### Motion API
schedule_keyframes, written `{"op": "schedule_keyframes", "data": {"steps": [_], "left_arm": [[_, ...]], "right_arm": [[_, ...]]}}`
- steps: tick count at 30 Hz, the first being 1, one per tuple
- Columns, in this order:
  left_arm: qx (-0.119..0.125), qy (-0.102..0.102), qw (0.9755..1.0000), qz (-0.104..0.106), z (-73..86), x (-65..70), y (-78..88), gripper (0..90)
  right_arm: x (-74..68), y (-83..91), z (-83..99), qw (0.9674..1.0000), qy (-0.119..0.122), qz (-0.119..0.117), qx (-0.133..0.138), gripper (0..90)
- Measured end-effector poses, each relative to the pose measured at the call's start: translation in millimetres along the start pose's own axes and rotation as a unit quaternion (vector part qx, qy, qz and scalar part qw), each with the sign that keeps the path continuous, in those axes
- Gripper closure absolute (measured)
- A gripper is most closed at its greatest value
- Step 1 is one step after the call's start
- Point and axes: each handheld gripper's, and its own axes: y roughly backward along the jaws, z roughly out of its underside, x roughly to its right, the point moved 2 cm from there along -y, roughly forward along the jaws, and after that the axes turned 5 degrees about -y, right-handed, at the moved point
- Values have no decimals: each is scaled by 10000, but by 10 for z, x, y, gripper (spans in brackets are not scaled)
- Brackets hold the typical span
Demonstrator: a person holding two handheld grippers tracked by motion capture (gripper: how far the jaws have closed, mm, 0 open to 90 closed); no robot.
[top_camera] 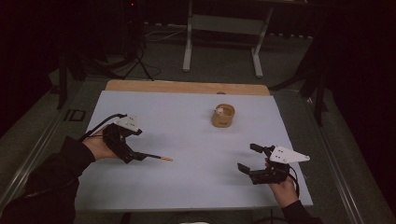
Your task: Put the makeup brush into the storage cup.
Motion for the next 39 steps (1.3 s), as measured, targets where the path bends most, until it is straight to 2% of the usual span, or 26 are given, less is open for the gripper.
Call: {"op": "schedule_keyframes", "data": {"steps": [7,9,11,15,17,23,26,27,28,29,30,33,35,38,39], "left_arm": [[-311,-194,9991,201,33,-82,-99,72],[-371,-180,9990,191,40,-117,-117,81],[-435,-184,9988,143,47,-150,-134,141],[-493,-229,9984,182,54,-209,-158,149],[-588,-359,9974,199,64,-223,-184,160],[-948,-562,9936,256,94,-261,-325,182],[-1158,-679,9906,257,96,-270,-389,218],[-1248,-750,9891,234,97,-269,-411,245],[-1393,-828,9867,109,98,-268,-437,247],[-1477,-831,9854,152,98,-265,-459,275],[-1537,-920,9837,144,98,-266,-478,293],[-1642,-998,9812,189,98,-273,-524,328],[-1604,-1156,9800,217,104,-272,-544,375],[-1684,-1470,9745,193,121,-265,-574,419],[-1734,-1509,9730,227,125,-265,-584,443]], "right_arm": [[-1,-13,4,10000,-1,-15,-17,118],[-1,-15,6,10000,-12,-15,-23,118],[0,-16,8,10000,-17,-22,-22,118],[2,-17,11,10000,-23,-28,-26,118],[4,-18,12,10000,-23,-20,-25,118],[10,-20,16,10000,-47,-30,-36,118],[14,-22,19,10000,-49,-32,-42,118],[15,-23,19,10000,-46,-23,-42,118],[15,-22,19,10000,-46,-24,-43,119],[15,-22,20,10000,-55,-35,-38,118],[17,-22,20,10000,-51,-37,-33,118],[25,-23,21,10000,-59,-33,-24,119],[24,-21,20,10000,-51,-28,-22,118],[20,-20,19,10000,-43,-31,-19,119],[21,-21,20,10000,-46,-29,-21,118]]}}
